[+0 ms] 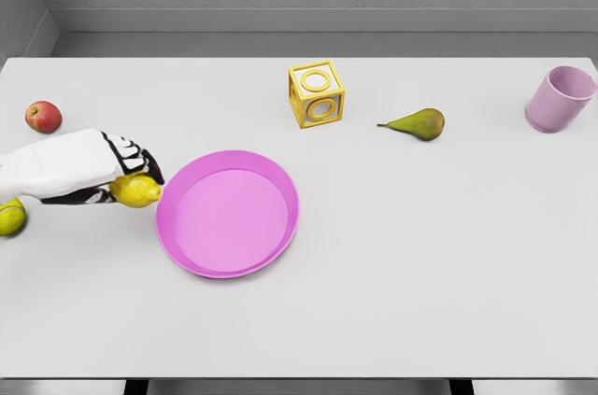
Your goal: Put the lemon on the plate with left arm
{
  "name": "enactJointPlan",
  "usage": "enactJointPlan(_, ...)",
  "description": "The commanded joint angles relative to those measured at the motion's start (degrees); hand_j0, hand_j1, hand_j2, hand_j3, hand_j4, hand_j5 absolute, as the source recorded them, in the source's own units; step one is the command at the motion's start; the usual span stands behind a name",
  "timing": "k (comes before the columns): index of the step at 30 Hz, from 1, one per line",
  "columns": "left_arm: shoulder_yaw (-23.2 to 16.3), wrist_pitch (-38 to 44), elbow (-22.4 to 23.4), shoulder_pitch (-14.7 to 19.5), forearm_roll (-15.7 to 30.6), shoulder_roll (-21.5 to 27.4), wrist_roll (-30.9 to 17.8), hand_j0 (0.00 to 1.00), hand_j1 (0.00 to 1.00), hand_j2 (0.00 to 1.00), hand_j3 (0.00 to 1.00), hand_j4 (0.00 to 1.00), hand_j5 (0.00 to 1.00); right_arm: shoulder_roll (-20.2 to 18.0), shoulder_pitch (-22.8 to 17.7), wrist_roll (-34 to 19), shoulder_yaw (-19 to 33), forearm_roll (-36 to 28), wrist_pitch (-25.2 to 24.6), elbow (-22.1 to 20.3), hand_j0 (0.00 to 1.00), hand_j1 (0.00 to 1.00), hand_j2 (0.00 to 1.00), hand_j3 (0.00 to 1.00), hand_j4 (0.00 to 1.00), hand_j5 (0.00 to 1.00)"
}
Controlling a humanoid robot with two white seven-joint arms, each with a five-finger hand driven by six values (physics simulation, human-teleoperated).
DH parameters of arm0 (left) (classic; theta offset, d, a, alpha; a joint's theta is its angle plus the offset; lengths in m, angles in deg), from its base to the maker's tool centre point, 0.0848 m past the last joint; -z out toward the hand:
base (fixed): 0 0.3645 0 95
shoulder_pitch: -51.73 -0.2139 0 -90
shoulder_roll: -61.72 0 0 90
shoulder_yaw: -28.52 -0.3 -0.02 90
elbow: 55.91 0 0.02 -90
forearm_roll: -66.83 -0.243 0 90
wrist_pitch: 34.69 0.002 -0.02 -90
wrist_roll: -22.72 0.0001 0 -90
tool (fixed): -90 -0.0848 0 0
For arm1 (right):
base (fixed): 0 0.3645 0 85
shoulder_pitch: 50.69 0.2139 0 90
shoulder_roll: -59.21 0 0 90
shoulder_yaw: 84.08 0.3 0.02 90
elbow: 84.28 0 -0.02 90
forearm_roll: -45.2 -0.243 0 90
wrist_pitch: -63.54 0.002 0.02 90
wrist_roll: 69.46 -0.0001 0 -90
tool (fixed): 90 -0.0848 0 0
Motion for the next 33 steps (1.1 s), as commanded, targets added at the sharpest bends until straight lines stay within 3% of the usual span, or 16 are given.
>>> enactJointPlan(1, 0.0, 0.1, 0.0, 0.0, 0.3, -0.4, 0.1, 0.45, 0.45, 0.45, 0.45, 0.45, 0.45, 0.0, 0.0, 0.0, 0.0, 0.0, 0.0, 0.0, 1.00, 1.00, 1.00, 1.00, 1.00, 1.00)
enactJointPlan(23, -0.9, 0.1, 0.0, 1.9, -0.1, -7.6, 0.1, 0.45, 0.45, 0.45, 0.45, 0.45, 0.45, 0.0, 0.0, 0.0, 0.0, 0.0, 0.0, 0.0, 1.00, 1.00, 1.00, 1.00, 1.00, 1.00)
enactJointPlan(28, -4.3, 0.1, 0.0, 4.0, -0.4, -9.5, -0.1, 0.45, 0.45, 0.45, 0.45, 0.45, 0.45, 0.0, 0.0, 0.0, 0.0, 0.0, 0.0, 0.0, 1.00, 1.00, 1.00, 1.00, 1.00, 1.00)
enactJointPlan(33, -4.6, 0.1, 0.0, 4.8, -1.5, -11.4, -0.2, 0.45, 0.45, 0.45, 0.45, 0.45, 0.45, 0.0, 0.0, 0.0, 0.0, 0.0, 0.0, 0.0, 1.00, 1.00, 1.00, 1.00, 1.00, 1.00)
